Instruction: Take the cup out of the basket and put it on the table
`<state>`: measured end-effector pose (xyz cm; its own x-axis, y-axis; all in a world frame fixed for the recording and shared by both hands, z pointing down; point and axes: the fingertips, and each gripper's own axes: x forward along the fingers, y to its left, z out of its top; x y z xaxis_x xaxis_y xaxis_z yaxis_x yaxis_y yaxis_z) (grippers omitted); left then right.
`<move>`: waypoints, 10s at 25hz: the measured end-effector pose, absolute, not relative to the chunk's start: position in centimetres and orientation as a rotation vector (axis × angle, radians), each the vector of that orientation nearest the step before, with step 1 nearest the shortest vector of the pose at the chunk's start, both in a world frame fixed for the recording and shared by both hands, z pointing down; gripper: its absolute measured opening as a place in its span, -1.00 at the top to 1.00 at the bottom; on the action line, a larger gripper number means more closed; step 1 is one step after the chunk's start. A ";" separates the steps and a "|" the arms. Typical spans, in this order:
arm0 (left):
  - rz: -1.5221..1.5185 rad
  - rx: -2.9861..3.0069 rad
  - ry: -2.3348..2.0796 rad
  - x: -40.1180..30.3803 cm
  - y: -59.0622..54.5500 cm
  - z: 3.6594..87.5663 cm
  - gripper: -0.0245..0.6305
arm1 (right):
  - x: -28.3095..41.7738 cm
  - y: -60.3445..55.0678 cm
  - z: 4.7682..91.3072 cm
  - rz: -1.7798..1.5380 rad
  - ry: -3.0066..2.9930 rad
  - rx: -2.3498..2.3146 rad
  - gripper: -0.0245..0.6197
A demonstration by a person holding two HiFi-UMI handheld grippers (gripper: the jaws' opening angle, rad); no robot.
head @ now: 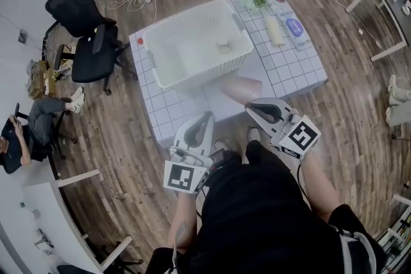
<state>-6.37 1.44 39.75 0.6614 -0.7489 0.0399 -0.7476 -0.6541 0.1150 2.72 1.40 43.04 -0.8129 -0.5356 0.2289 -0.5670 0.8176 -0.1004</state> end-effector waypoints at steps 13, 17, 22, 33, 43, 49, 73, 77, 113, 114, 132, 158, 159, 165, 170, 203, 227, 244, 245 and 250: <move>0.016 2.760 -1.228 -2.5 1.3 39.8 0.90 | 7.8 -1.7 53.4 0.298 -2.551 0.800 0.84; -0.005 2.740 -1.215 -1.5 1.6 39.9 0.90 | 8.8 -2.5 57.4 0.301 -2.434 0.735 0.84; 0.009 2.742 -1.210 -1.1 1.8 39.9 0.90 | 9.2 -3.2 61.6 0.235 -2.243 0.615 0.84; 0.022 2.710 -1.226 -1.8 2.6 41.0 0.90 | 9.1 -3.2 66.0 0.096 -1.920 0.369 0.83; 0.003 2.702 -1.233 -2.0 2.5 40.6 0.90 | 8.4 -4.2 65.4 0.046 -1.906 0.427 0.81; 0.005 2.711 -1.235 -1.9 2.3 40.5 0.90 | 8.4 -4.2 64.7 0.045 -1.940 0.452 0.60; 0.003 2.728 -1.228 -1.3 1.7 40.0 0.90 | 4.6 -3.4 44.9 0.120 -2.688 0.866 0.80; -0.017 2.727 -1.232 -1.0 1.6 39.6 0.90 | 4.0 -1.9 41.3 0.023 -2.818 0.842 0.86; -0.044 2.646 -1.350 -3.5 0.6 39.6 0.90 | 2.2 -8.0 43.1 -0.105 -2.573 0.726 0.84; -0.046 2.640 -1.355 -3.8 0.6 39.7 0.90 | 1.8 -8.5 43.4 -0.120 -2.552 0.705 0.77; -0.020 2.600 -1.383 -6.5 -1.2 40.8 0.90 | -0.8 -17.1 46.3 -0.287 -2.340 0.596 0.50; 0.000 2.525 -1.439 -8.9 -2.3 42.0 0.90 | -1.6 -24.0 57.8 -0.618 -1.673 0.045 0.23; 0.006 2.524 -1.440 -8.9 -2.3 42.2 0.90 | -1.6 -24.1 58.3 -0.622 -1.648 0.022 0.21; -0.002 2.498 -1.448 -9.1 -2.7 42.3 0.90 | -1.1 -25.5 61.0 -0.666 -1.480 -0.101 0.11; 0.010 2.495 -1.460 -9.2 -2.5 42.5 0.90 | -0.6 -26.0 63.1 -0.665 -1.371 -0.191 0.08; 0.059 2.499 -1.433 -8.1 -2.5 42.1 0.90 | 0.4 -28.1 68.4 -0.678 -1.185 -0.259 0.05; -0.003 2.597 -1.399 -6.0 -1.5 39.8 0.90 | -1.6 -26.2 59.3 -0.708 -1.436 -0.061 0.05; -0.023 2.649 -1.348 -4.8 -1.4 39.4 0.90 | -2.1 -20.5 53.8 -0.622 -1.735 0.057 0.05; -0.025 2.650 -1.345 -4.7 -1.4 39.4 0.90 | -2.0 -20.2 53.7 -0.610 -1.751 0.066 0.05; -0.029 2.667 -1.332 -4.3 -1.2 39.2 0.90 | -1.4 -18.8 52.7 -0.558 -1.844 0.145 0.05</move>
<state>-4.29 -1.24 39.22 0.6032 -0.7958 0.0536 -0.7926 -0.5906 0.1512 -1.36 -18.78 52.73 -0.3458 -0.3670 0.8635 0.1735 0.8795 0.4432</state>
